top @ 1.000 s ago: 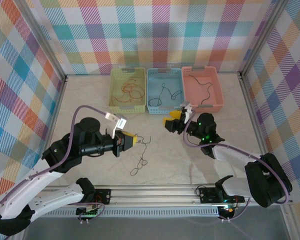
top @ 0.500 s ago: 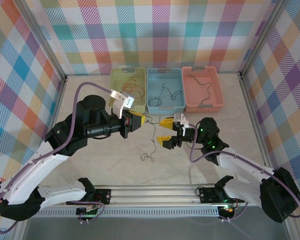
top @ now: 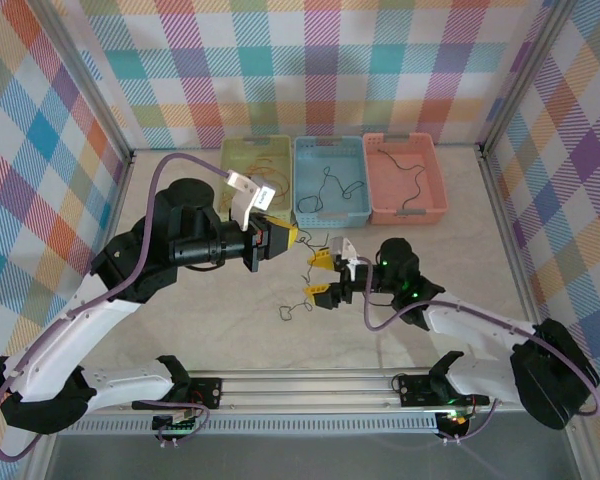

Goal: Untangle the cables

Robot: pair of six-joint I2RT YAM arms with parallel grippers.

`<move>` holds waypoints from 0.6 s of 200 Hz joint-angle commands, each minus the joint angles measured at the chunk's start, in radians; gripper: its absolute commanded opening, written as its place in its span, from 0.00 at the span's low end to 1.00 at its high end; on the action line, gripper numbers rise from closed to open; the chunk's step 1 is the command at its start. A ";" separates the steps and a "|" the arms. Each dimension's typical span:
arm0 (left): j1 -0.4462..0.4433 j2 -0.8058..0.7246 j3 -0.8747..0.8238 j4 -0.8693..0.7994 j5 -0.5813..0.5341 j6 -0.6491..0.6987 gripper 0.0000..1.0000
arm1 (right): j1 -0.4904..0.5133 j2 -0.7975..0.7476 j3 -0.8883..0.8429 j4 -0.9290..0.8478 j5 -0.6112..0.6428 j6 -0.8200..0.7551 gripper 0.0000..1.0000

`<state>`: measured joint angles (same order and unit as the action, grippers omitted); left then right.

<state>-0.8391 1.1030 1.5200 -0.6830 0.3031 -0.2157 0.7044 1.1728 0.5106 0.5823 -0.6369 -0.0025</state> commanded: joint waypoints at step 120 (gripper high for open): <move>0.012 -0.089 -0.002 -0.037 0.041 -0.004 0.00 | 0.038 0.072 0.044 0.159 0.098 0.029 0.02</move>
<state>-0.8364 1.0481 1.5383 -0.7109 0.3298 -0.2161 0.7349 1.2682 0.5488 0.7055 -0.5678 0.0048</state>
